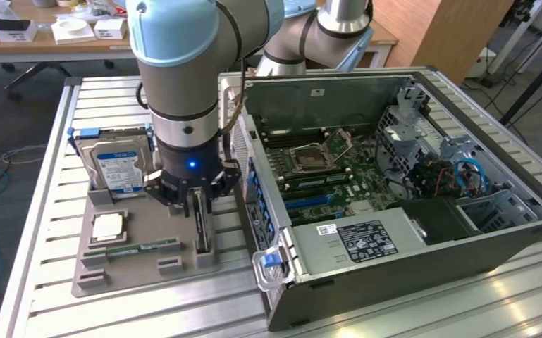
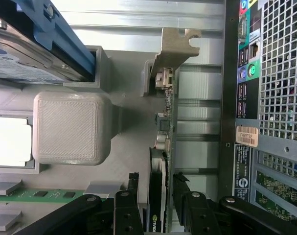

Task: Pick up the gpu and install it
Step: 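Pick up the gpu and move the gpu toward the slot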

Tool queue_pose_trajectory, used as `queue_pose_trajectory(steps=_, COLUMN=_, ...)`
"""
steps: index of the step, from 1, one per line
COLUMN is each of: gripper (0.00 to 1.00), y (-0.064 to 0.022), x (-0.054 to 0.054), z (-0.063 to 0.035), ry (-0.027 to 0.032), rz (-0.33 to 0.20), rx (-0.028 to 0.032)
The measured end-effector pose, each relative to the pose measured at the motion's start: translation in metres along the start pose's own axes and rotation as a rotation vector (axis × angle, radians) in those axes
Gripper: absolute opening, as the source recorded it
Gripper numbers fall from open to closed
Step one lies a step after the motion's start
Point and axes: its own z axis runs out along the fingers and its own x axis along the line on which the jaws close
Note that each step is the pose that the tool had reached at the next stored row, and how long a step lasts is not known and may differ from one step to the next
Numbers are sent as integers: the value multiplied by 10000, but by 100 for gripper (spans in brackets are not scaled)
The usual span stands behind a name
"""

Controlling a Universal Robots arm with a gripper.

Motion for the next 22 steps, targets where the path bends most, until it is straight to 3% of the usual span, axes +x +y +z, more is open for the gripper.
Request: queue_pose_trajectory(steps=22, gripper=41, y=-36, x=3, z=-2, ry=1, rz=0, rx=1)
